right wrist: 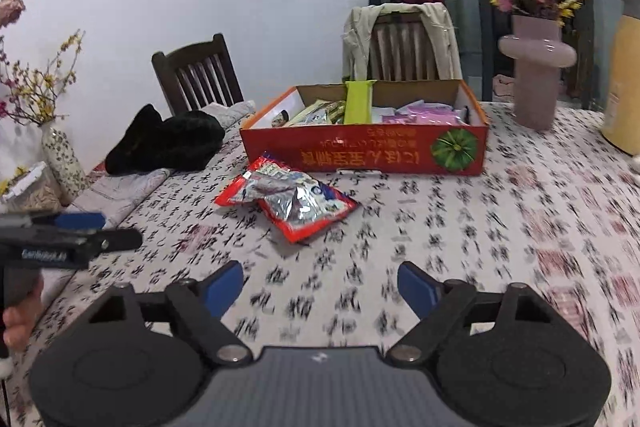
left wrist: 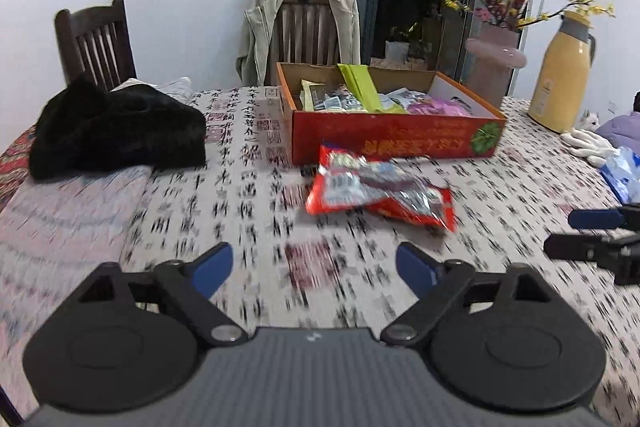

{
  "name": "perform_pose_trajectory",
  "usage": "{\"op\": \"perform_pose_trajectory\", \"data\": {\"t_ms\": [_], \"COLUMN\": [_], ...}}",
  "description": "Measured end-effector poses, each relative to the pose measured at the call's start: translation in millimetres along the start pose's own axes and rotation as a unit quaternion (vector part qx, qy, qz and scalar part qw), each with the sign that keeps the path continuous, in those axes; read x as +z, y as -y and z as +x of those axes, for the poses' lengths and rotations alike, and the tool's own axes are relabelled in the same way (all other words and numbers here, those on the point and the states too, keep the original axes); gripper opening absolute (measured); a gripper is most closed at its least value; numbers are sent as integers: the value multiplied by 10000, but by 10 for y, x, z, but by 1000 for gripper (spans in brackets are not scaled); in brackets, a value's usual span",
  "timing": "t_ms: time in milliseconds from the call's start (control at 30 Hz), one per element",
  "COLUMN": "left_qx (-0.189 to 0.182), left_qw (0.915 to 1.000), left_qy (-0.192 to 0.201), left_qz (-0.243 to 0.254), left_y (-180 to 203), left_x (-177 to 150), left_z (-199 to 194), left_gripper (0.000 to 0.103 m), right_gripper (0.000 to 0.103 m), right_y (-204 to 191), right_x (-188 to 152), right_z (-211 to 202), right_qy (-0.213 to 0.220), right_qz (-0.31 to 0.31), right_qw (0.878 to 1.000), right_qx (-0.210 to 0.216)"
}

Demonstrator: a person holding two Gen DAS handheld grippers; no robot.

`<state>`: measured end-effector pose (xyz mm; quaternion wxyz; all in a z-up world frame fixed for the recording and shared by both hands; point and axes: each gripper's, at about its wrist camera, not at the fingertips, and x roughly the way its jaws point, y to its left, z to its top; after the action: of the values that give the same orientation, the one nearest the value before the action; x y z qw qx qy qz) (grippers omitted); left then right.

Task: Organize snacks
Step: 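Grasp the red-and-silver packet with the left tool while the right tool grips it too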

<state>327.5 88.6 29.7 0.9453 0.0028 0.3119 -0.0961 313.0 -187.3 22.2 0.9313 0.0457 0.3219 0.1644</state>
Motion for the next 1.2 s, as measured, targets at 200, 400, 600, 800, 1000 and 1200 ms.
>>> {"op": "perform_pose_trajectory", "data": {"t_ms": [200,400,600,800,1000,1200], "left_qx": [-585,-857,-1429,-1767,-1401,-1530], "left_qw": [9981,9951,9819,9656,9727,9708], "left_qy": [-174,-351,-741,-1223,-1130,-908], "left_qz": [-98,-340,-995,-1465,-1465,-1611], "left_y": [-104,-174,-378,-323,-302,-363], "left_x": [375,522,460,220,257,295], "left_z": [612,1132,1395,1265,1265,1310], "left_gripper": [87,65,29,6,5,45], "right_gripper": [75,69,61,57,59,58], "right_y": [-20,30,127,205,454,375], "right_x": [235,345,355,342,493,510], "right_z": [448,875,1194,1339,1444,1620], "right_qy": [-6,-160,-187,-8,115,140], "right_qz": [18,253,440,221,630,352], "right_qw": [10000,9993,9986,9995,9974,9980], "right_qx": [53,212,222,-238,316,515]}}
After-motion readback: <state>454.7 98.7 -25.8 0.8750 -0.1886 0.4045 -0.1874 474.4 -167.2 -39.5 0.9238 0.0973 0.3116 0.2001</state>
